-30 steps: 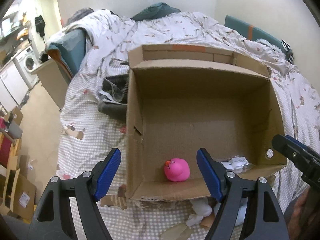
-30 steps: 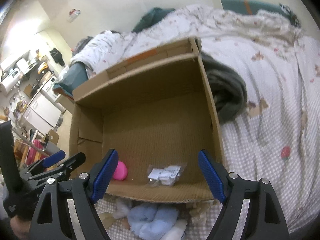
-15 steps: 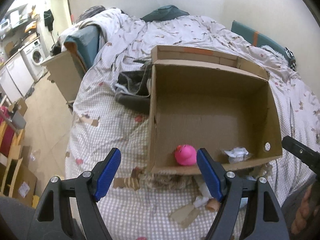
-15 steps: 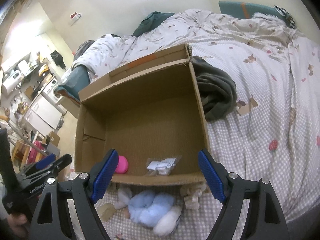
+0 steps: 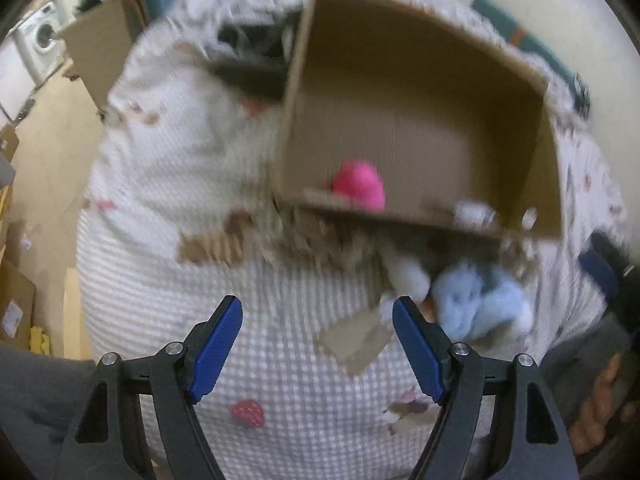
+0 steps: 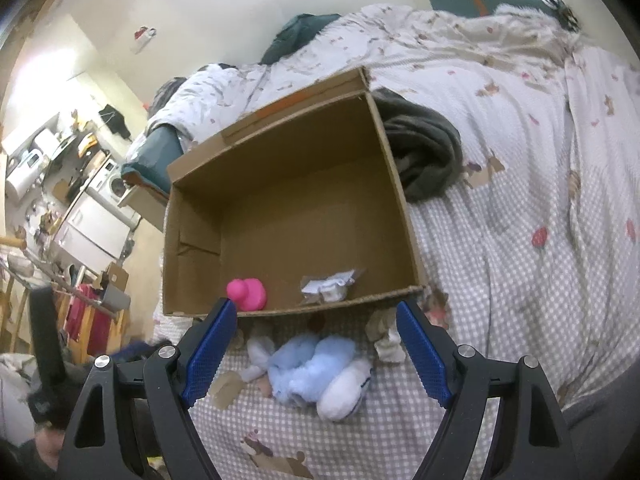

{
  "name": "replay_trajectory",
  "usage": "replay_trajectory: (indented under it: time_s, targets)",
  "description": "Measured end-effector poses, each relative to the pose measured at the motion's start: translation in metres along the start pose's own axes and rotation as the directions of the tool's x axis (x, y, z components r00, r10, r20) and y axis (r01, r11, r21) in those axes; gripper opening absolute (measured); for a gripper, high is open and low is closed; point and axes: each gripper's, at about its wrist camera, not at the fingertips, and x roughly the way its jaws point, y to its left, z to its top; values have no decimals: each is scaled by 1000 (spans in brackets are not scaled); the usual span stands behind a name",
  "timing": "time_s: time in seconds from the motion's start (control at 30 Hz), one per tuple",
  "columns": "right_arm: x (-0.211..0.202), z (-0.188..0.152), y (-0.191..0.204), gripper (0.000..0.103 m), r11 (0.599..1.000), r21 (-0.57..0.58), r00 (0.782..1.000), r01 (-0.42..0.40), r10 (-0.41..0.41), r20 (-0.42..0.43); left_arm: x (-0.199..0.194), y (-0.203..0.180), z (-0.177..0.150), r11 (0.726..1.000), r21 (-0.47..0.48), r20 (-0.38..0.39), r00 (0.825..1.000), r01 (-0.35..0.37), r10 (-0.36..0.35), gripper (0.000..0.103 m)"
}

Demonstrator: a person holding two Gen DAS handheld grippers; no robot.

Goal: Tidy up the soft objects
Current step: 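Move the left gripper back to the white sock and grasp it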

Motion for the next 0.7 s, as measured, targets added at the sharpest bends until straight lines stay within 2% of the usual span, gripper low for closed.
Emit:
replay_trajectory:
  time_s: [0.03,0.1,0.2,0.27,0.4,0.57,0.6,0.63,0.7]
  targets:
    - [1,1,-1,87,1000,4,1000,3,-3,0,7,-2,-1,1000,14,-18,1000,-17,17,58]
    - [2,2,-3,87,1000,12,1000,7,-7,3,17,-3,0,1000,14,-50,999,-8,9,48]
    - [5,2,-5,87,1000,16,1000,12,-12,-3,32,-7,-2,998,6,-121,991,56,-55,48]
    - [5,2,-5,87,1000,19,1000,9,-9,-4,37,-12,-5,998,21,-150,987,66,-62,48]
    - [5,3,-6,87,1000,29,1000,-6,6,-5,40,-24,-8,996,64,-156,987,57,-47,48]
    - [7,4,-6,87,999,40,1000,-17,17,-5,46,-30,-6,996,70,-166,985,62,-50,48]
    - [7,4,-6,87,999,43,1000,-18,18,-6,46,-32,-6,995,73,-166,985,65,-52,41]
    - [8,4,-7,87,999,47,1000,-18,19,-8,45,-34,-6,995,77,-167,984,67,-53,26]
    - [8,5,-9,87,999,50,1000,-13,14,-11,45,-38,-5,994,79,-175,982,79,-64,18]
